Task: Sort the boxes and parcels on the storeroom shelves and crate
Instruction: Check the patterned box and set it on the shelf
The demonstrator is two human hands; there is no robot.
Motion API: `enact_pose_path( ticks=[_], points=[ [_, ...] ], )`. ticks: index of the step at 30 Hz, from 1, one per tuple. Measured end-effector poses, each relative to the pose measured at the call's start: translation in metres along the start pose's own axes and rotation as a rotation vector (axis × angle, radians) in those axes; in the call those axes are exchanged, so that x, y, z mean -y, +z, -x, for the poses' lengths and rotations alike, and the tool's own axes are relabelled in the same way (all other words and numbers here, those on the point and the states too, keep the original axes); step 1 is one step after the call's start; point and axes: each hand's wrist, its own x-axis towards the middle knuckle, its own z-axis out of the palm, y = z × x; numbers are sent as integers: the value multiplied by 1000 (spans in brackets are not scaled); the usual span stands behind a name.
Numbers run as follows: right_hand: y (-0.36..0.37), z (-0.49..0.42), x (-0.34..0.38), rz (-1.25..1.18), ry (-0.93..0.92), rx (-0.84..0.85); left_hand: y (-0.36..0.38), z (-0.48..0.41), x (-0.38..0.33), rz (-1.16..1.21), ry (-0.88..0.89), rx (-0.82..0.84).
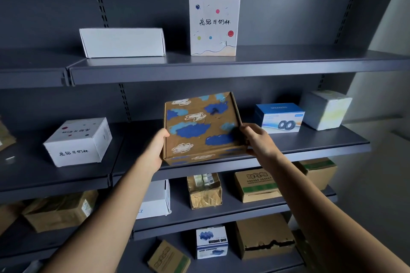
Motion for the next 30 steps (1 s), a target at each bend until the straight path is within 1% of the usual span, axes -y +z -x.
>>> enact_pose_path(
  ticks=[3, 8, 11, 12, 14, 16, 19, 22, 24, 26, 28, 30],
  points=[
    [2, -5, -3, 45, -15, -36, -5, -5, 4, -78, 44, -38],
    [2, -13, -10, 180, -83, -67, -4, -8, 2, -310, 199, -113],
    [5, -16, -11, 316, -138, -129, -4, -15, 4, -328, 236, -137],
    [6, -17, -12, 297, -129, -115, -3, -17, 5, -275, 243, -133],
    [8, -19, -14, 185, -79, -61, 0, -17, 5, -134, 258, -127],
    [8, -19, -15, 73, -48, -26, 3, -16, 6, -57, 280, -117],
    [4, -16, -17, 17, -79, 58, 1, -12, 12, -123, 385, -31],
    [-1, -16, -19, 36, -114, 99, -4, -7, 18, -185, 499, 37],
    [-4, -16, -22, 21, -120, 104, -8, -10, 24, -244, 602, 32],
    [-8, -16, -28, 5, -135, 146, -14, -14, 32, -336, 685, 23],
    [-13, -17, -34, 32, -170, 195, -16, -14, 36, -410, 712, 22],
    [-15, -18, -39, 32, -193, 203, -15, -12, 38, -444, 713, 20]
  ],
)
